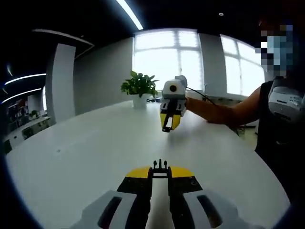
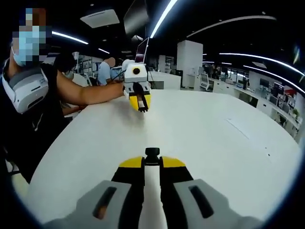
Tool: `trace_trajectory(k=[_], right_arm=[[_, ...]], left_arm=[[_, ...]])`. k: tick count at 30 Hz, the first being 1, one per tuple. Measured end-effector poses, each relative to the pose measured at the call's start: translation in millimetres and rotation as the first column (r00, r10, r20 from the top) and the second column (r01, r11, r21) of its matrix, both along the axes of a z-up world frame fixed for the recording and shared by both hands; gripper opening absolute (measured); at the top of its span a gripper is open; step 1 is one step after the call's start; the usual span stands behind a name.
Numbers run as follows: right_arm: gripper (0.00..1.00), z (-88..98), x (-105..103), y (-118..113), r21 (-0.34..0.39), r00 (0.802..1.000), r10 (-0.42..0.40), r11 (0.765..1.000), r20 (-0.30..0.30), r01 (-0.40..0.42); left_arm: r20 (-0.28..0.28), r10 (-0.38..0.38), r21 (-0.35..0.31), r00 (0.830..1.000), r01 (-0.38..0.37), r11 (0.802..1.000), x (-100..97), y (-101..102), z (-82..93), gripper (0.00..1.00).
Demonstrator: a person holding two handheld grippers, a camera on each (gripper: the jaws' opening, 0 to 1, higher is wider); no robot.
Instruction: Snap the two parts of the plastic buckle together until the buckle closes and remains connected.
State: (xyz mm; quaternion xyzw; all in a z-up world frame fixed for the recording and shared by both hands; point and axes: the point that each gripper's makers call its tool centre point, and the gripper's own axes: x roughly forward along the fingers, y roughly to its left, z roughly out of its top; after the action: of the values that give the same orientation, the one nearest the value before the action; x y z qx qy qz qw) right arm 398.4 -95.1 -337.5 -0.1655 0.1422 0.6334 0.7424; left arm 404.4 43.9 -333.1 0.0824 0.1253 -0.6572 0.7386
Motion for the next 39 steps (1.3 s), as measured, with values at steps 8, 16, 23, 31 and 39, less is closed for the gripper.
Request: trace_trajectory(k=[8,16,23,31,39], right_arm=[[0.09,-10.3,-5.0,10.5,-0.023,1.0,0.029,0.999,-0.011,-0.029],[0.09,-14.8,-12.3,21.9,-0.042,0.998,0.057,0.998,-0.006,-0.057],[0.1,-14.5,-9.9,25.0,-0.019,0.999,0.047,0.999,-0.003,-0.047],[0.1,-21.7,-10.7,33.2,-0.026,0.998,0.061,0.998,0.018,-0.061],[0.1,-12.7,-18.4,39.6,0.009,0.996,0.083,0.997,-0.016,-0.083]], left_arm=[[0.003,-0.01,-0.004,1.0,0.01,1.0,-6.7,-4.3,-1.1,0.11],[0.064,-0.001,0.049,0.998,-0.002,0.999,-6.5,-14.1,-13.3,0.11],[0.043,-0.021,0.081,0.999,0.017,0.997,-10.4,-14.2,-19.0,0.11],[0.0,-0.034,0.085,0.999,0.034,0.996,-15.3,-13.3,-19.8,0.11],[-0.009,-0.057,0.104,0.998,0.057,0.993,-22.2,-16.5,-21.7,0.11]])
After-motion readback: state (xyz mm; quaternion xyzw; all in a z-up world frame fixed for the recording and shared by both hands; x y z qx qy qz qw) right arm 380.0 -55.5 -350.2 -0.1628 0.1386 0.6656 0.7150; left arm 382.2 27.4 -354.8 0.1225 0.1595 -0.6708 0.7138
